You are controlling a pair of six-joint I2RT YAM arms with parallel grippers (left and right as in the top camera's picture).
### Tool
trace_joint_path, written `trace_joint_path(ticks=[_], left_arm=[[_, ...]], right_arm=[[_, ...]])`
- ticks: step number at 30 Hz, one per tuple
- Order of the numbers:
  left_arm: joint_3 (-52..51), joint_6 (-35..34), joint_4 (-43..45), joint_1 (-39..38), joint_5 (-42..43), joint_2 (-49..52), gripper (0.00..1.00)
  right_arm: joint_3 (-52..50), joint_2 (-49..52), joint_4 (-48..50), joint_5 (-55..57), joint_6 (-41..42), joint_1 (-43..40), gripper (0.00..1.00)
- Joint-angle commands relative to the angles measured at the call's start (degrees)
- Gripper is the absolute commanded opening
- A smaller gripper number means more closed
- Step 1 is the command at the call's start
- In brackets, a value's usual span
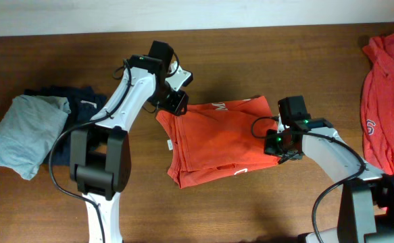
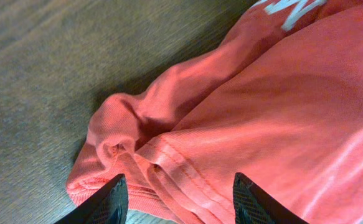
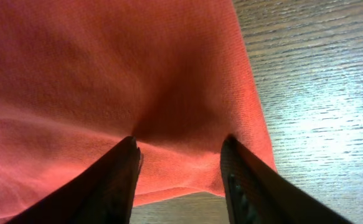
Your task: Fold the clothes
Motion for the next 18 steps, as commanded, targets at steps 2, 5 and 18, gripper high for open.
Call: trace_joint_path(ticks=[2,5,18], left_arm=[[-3.1,-0.3,1.1,0.1,-0.8,3.4,0.54],[-3.2,-0.3,0.9,0.1,0.2,5.0,0.53],[-3.2,-0.4,0.9,1.0,0.7,5.4,0.01]], right_arm=[[0.8,-0.2,0.4,1.1,0.0,-0.4,0.47],[0.8,-0.2,0.5,1.1,0.0,-0.4,0.47],[0.8,-0.2,1.3,2.4,0.9,-0.4,0.45]])
